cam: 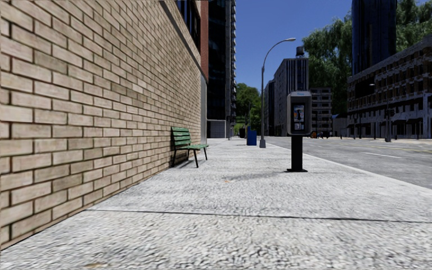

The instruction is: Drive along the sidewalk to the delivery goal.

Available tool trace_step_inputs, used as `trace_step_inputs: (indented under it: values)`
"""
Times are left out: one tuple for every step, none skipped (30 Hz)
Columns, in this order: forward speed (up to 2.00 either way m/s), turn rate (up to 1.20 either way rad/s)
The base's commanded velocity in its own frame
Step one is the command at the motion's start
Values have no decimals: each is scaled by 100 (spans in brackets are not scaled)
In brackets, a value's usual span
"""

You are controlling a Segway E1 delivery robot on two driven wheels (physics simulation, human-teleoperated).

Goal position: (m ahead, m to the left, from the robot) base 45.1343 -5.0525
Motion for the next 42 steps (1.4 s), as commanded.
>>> trace_step_inputs:
  values:
    - [152,0]
    - [152,0]
    - [152,0]
    - [152,0]
    - [152,0]
    - [152,0]
    - [152,0]
    - [152,0]
    - [152,0]
    - [152,0]
    - [152,0]
    - [152,0]
    - [152,0]
    - [152,0]
    - [152,0]
    - [152,0]
    - [153,0]
    - [153,0]
    - [200,0]
    - [200,0]
    - [200,0]
    - [200,0]
    - [200,0]
    - [200,0]
    - [200,0]
    - [200,0]
    - [200,0]
    - [200,0]
    - [200,0]
    - [200,0]
    - [200,0]
    - [200,0]
    - [200,0]
    - [200,0]
    - [200,0]
    - [200,0]
    - [200,0]
    - [200,0]
    - [200,0]
    - [200,0]
    - [200,0]
    - [200,0]
